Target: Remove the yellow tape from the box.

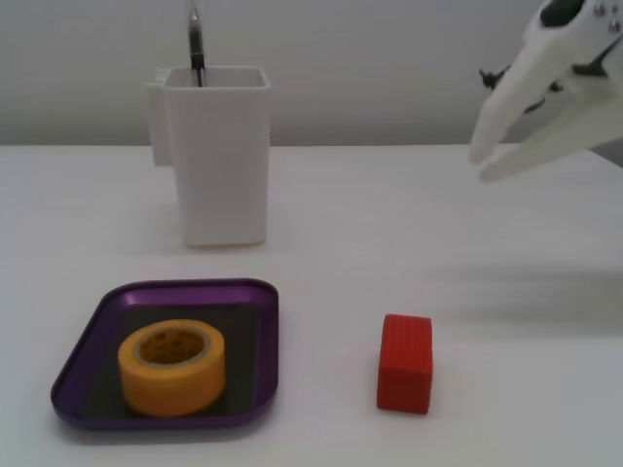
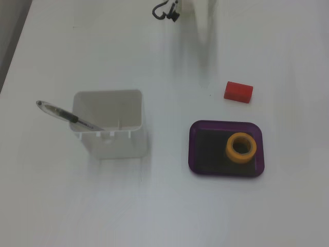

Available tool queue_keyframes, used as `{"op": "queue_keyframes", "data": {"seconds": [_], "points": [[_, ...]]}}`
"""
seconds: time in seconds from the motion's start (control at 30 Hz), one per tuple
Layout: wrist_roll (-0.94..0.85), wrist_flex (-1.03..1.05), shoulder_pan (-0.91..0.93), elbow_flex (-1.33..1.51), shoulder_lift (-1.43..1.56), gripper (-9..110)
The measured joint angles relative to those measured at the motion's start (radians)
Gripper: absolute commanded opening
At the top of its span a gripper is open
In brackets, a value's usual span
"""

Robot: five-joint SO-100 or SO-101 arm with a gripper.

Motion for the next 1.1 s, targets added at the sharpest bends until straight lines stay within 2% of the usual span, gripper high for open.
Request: {"op": "queue_keyframes", "data": {"seconds": [0.27,0.53,0.8,1.1], "points": [[0.0,-0.015,-0.057,-0.42,-0.65,18],[-0.002,-0.018,-0.192,-0.887,-1.189,18],[-0.002,-0.018,-0.186,-1.275,-1.603,18],[-0.005,-0.018,-0.161,-1.532,-1.905,18]]}}
